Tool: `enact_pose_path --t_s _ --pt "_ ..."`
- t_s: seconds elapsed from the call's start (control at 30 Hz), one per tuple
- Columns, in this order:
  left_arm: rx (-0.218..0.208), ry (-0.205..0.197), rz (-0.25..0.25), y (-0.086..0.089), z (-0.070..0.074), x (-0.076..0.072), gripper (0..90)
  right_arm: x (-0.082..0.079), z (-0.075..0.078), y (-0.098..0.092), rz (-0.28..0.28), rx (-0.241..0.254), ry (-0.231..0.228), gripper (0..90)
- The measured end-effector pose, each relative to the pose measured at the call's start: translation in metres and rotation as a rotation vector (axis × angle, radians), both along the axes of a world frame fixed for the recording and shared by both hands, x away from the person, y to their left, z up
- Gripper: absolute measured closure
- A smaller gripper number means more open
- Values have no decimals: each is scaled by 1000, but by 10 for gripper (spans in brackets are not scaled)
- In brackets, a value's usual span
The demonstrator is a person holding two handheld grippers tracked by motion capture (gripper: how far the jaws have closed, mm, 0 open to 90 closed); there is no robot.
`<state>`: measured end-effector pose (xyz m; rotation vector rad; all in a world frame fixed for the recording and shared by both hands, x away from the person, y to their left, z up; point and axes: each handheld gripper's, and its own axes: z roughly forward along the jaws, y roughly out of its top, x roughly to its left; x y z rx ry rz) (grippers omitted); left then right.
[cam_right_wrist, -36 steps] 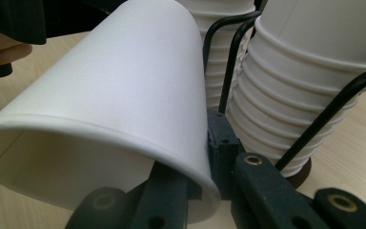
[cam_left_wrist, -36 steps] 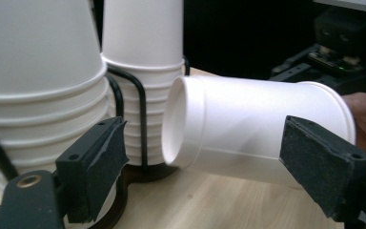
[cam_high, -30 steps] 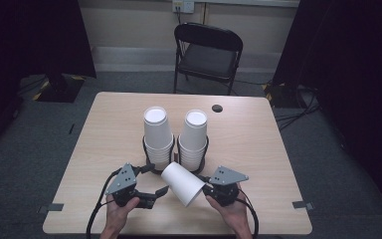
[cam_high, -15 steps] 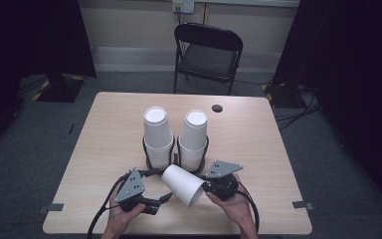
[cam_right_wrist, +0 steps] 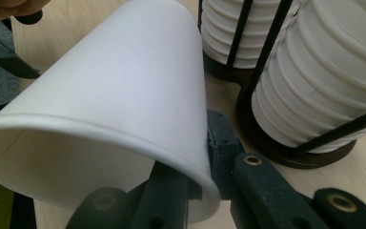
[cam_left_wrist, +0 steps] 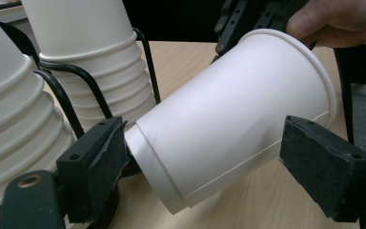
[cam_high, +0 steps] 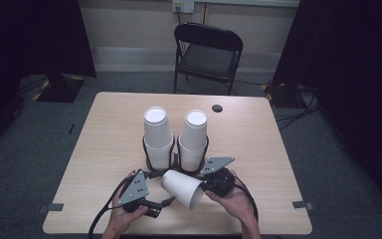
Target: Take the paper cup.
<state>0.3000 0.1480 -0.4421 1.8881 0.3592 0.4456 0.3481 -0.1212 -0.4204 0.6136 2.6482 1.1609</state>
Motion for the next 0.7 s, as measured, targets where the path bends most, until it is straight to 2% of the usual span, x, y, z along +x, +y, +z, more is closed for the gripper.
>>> enact_pose_path --t_s 0.07,0.1,0.13,0.2,0.23,0.3,0.4,0.43,0.47,0.7 --pt "4 0 -7 -1 -1 0 156 1 1 1 8 -5 5 865" --pt "19 2 -5 -1 0 -1 156 1 2 1 10 -8 8 865" --pt "12 2 -12 -2 0 -1 155 1 2 2 14 -12 9 865" --pt "38 1 -28 -4 2 0 155 3 4 4 18 -33 28 864" --pt "40 -6 -24 -5 4 0 155 4 5 5 18 -39 35 864" --pt "72 -32 -22 -6 7 0 155 6 6 6 25 -47 41 865" --pt "74 -37 -26 -6 7 -2 154 8 9 6 40 -41 51 864" --pt "60 -37 -33 -6 6 -2 154 9 10 6 44 -43 52 865" --pt "64 -34 -38 -6 5 -2 154 9 10 6 49 -44 57 865" --pt "116 -44 -30 -9 -2 -4 154 11 5 10 98 -83 87 865"
